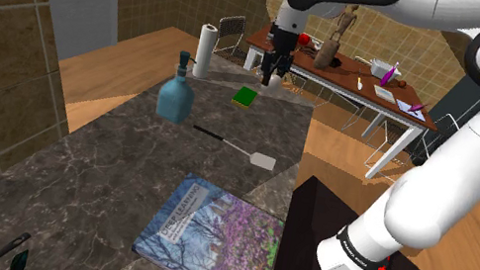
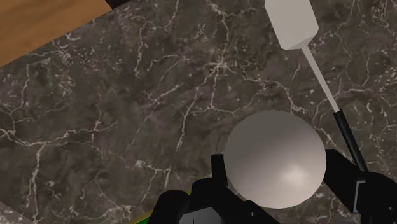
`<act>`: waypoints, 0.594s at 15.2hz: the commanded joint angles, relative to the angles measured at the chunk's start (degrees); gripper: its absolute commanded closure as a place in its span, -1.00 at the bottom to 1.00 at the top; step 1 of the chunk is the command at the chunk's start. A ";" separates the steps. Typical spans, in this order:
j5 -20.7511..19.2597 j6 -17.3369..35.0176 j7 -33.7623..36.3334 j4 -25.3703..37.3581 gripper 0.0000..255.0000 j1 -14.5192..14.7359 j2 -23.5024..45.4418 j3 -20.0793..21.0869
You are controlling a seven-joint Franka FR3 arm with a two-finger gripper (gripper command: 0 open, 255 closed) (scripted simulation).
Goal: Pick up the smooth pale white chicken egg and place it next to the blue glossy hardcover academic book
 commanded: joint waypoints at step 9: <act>1.95 3.09 12.20 -14.00 1.00 5.95 -12.26 6.86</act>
